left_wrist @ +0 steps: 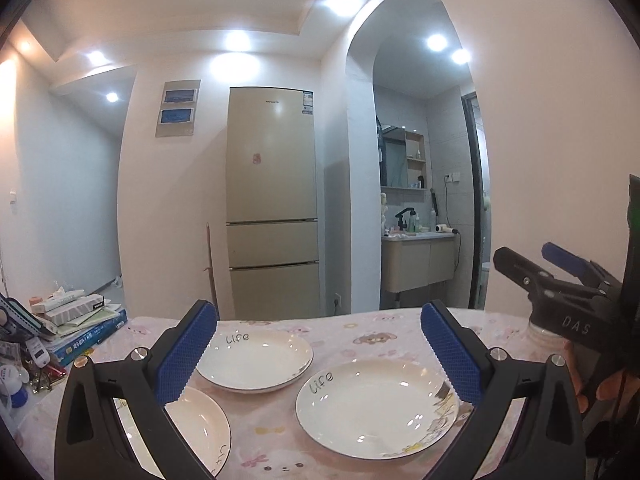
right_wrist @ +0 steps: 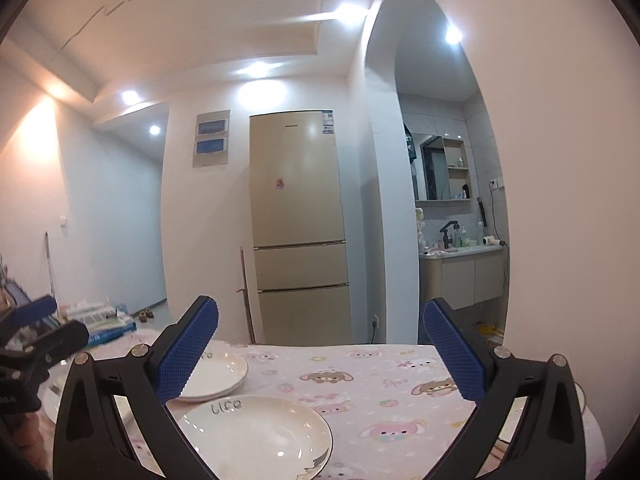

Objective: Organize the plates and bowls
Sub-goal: 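Withdraw both tools up and away from the bowl stack, then move the left tool to a white 'Life' plate rim while the right tool approaches it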

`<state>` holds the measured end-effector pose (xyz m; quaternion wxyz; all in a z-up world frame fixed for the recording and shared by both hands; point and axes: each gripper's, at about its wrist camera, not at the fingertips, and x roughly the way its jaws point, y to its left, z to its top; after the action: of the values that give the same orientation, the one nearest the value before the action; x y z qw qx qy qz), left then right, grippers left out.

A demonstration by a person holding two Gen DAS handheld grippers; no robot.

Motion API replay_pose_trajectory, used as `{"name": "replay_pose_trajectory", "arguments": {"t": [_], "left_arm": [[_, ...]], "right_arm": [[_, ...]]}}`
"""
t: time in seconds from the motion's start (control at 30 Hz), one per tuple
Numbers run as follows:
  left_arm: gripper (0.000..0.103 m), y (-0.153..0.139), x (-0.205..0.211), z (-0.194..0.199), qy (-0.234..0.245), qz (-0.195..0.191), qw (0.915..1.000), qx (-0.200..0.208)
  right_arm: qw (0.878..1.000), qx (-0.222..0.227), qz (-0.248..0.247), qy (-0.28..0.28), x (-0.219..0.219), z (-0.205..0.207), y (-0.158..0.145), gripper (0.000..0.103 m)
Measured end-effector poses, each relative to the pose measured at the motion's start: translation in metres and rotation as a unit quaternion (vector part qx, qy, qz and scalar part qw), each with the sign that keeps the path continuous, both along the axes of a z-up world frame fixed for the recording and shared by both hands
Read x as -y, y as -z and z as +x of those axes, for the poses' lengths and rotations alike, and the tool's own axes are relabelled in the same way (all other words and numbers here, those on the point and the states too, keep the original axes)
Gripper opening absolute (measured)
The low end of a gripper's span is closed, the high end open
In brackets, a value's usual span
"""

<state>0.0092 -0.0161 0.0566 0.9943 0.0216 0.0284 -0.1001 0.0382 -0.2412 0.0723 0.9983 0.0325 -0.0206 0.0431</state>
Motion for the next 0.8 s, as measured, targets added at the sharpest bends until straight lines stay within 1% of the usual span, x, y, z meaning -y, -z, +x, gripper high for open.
{"name": "replay_pose_trajectory", "arguments": {"t": [0.1,0.17,0.2,0.23,0.3,0.33,0.4,0.47,0.53,0.6,0.67,0.73,0.8], "left_arm": [[0.103,0.021,0.000,0.007,-0.010,0.005,0.9999,-0.003],[0.103,0.032,0.001,0.013,-0.032,0.002,0.9994,-0.015],[0.103,0.040,0.001,0.015,-0.040,-0.002,0.9988,-0.028],[0.103,0.046,0.002,0.017,-0.032,-0.004,0.9988,-0.038],[0.103,0.053,0.003,0.021,-0.019,0.010,0.9982,-0.057],[0.103,0.056,0.004,0.022,-0.020,0.010,0.9980,-0.059],[0.103,0.062,0.001,0.021,-0.020,-0.003,0.9978,-0.063],[0.103,0.067,0.000,0.023,-0.022,-0.006,0.9968,-0.077],[0.103,0.072,0.000,0.029,-0.028,-0.004,0.9946,-0.100],[0.103,0.073,-0.001,0.036,-0.031,-0.008,0.9919,-0.123],[0.103,0.074,-0.003,0.039,-0.032,-0.017,0.9905,-0.133],[0.103,0.076,-0.005,0.041,-0.035,-0.022,0.9889,-0.143],[0.103,0.070,-0.006,0.049,-0.034,-0.023,0.9869,-0.156]], "right_arm": [[0.999,0.003,-0.039,-0.009,-0.014,0.006,0.018,0.103],[0.999,0.000,-0.050,-0.012,-0.017,0.008,0.029,0.103],[0.999,-0.008,-0.050,-0.010,-0.018,0.011,0.032,0.103],[0.999,-0.016,-0.049,-0.009,-0.019,0.014,0.036,0.103],[0.998,-0.034,-0.042,-0.016,-0.016,0.019,0.042,0.103],[0.998,-0.044,-0.039,-0.022,-0.013,0.022,0.043,0.103],[0.998,-0.056,-0.026,-0.030,-0.007,0.025,0.047,0.103],[0.997,-0.071,-0.012,-0.033,-0.002,0.030,0.049,0.103],[0.995,-0.087,-0.004,-0.048,0.000,0.033,0.049,0.103],[0.994,-0.098,-0.007,-0.047,-0.001,0.034,0.051,0.103],[0.993,-0.109,-0.015,-0.050,-0.003,0.037,0.054,0.103],[0.990,-0.129,-0.020,-0.053,-0.006,0.042,0.059,0.103],[0.986,-0.154,-0.024,-0.061,-0.008,0.048,0.066,0.103]]}}
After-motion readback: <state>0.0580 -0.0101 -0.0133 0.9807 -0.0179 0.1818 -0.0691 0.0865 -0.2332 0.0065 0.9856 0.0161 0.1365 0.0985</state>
